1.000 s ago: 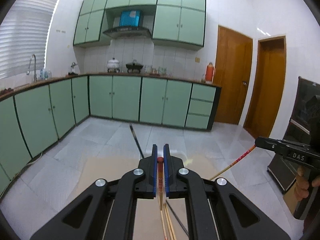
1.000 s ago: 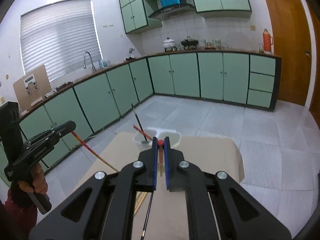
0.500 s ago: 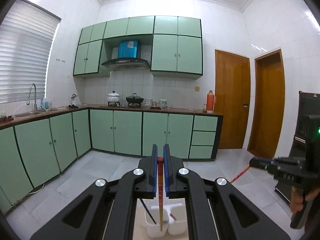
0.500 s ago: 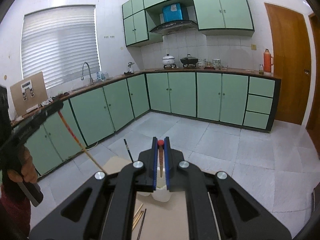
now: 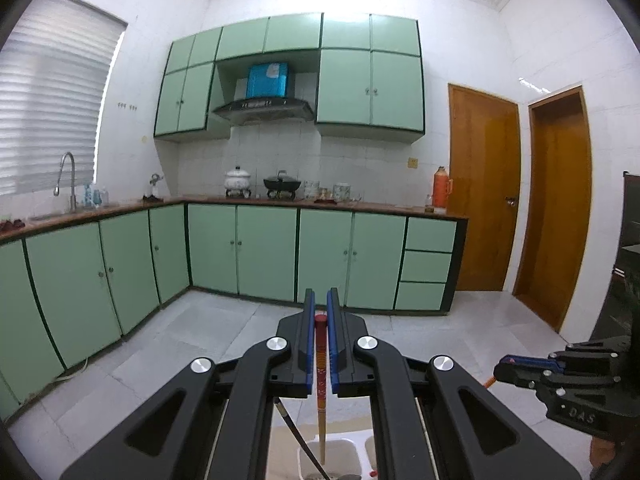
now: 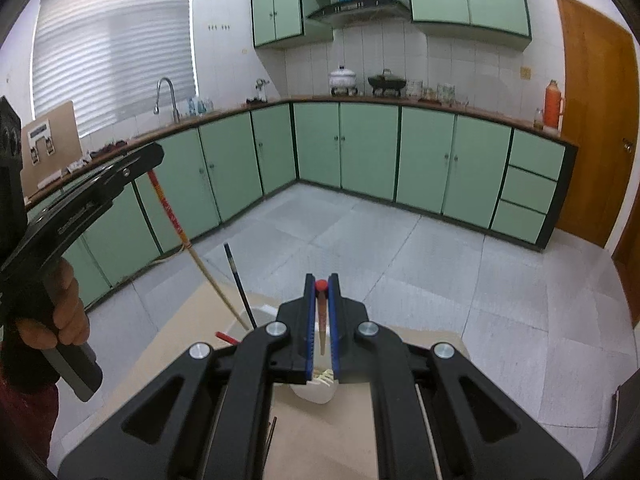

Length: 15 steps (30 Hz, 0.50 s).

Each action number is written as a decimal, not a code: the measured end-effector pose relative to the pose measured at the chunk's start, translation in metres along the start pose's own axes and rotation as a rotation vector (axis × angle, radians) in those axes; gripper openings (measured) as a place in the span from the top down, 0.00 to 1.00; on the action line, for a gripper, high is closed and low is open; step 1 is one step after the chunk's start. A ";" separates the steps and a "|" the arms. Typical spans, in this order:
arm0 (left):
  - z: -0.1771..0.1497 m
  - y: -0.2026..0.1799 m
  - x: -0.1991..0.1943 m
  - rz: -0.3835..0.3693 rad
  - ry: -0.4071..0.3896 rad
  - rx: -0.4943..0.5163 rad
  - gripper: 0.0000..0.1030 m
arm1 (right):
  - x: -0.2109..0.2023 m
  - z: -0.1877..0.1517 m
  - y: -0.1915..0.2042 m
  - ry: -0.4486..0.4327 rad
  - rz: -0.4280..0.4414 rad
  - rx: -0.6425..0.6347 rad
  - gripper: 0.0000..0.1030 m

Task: Organize utensils
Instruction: 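Carry both chopsticks to the white holder and drop them in, opening both tools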

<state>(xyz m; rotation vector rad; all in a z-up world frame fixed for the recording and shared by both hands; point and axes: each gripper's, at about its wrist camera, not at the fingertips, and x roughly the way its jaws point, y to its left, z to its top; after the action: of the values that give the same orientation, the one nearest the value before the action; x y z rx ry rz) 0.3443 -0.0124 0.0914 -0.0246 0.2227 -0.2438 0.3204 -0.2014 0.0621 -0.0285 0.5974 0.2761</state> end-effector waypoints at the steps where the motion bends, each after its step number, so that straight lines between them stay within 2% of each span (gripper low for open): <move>1: -0.005 0.001 0.006 0.004 0.009 -0.001 0.94 | 0.005 -0.002 0.000 0.006 -0.001 0.000 0.95; 10: -0.046 0.011 0.042 -0.009 0.145 -0.038 0.93 | 0.039 -0.023 -0.001 0.081 0.017 0.024 0.94; 11: -0.050 0.012 0.043 -0.010 0.160 -0.041 0.91 | 0.041 -0.025 0.000 0.088 0.020 0.024 0.94; 13: -0.054 0.015 0.043 -0.014 0.175 -0.050 0.79 | 0.044 -0.029 0.000 0.098 0.029 0.032 0.90; 15: -0.058 0.018 0.040 -0.018 0.184 -0.063 0.72 | 0.046 -0.030 -0.001 0.108 0.031 0.037 0.88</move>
<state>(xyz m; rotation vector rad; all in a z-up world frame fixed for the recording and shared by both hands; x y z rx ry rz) 0.3735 -0.0047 0.0257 -0.0671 0.4129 -0.2576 0.3403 -0.1937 0.0111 0.0019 0.7103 0.2943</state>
